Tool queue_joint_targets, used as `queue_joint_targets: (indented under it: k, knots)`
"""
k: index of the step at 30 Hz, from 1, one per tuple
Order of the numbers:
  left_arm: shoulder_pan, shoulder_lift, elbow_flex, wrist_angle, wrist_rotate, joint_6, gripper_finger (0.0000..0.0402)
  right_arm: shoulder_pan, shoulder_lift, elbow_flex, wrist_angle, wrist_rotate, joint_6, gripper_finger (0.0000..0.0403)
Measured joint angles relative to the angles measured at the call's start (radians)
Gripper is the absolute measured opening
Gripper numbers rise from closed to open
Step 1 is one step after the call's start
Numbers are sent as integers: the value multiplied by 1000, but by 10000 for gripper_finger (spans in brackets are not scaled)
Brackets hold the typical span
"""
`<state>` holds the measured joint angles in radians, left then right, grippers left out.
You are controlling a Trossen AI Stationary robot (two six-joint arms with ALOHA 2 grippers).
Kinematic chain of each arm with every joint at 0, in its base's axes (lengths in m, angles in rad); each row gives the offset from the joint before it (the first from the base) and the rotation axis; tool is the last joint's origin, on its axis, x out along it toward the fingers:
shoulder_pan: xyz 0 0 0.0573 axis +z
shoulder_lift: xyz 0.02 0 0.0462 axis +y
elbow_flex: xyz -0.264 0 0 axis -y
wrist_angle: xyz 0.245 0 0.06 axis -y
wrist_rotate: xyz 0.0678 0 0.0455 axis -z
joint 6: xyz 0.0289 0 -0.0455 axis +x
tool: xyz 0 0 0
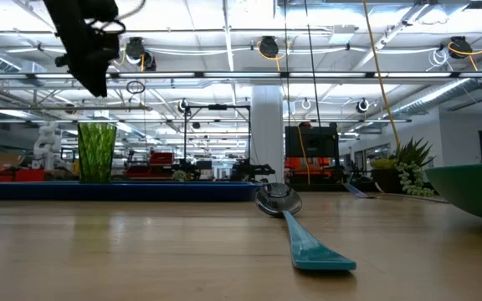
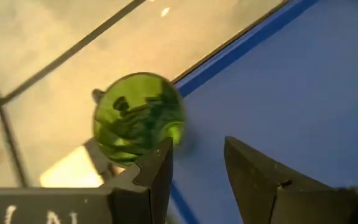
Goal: Pick and place plate/cup/fork/spoon on tray
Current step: Put the green plate on the blue food tray
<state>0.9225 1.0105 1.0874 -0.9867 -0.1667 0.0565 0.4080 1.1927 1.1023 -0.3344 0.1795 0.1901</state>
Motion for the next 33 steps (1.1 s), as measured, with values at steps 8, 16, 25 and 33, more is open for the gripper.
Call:
queue_joint_targets:
  k: [8, 16, 25, 33]
  knots:
    - [-226, -166, 0, -1, 171, -222, 148, 0, 0, -37, 17, 2, 8, 0]
    - [-580, -231, 0, 26, 187, -332, 147, 5, 0, -80, -26, -1, 199, 0]
    - [-972, -171, 0, 66, -47, -434, 147, 201, 47, -80, -51, -23, 525, 0]
    - [-1194, -58, 0, 70, -273, -559, 147, 372, 220, -80, -62, -104, 790, 0]
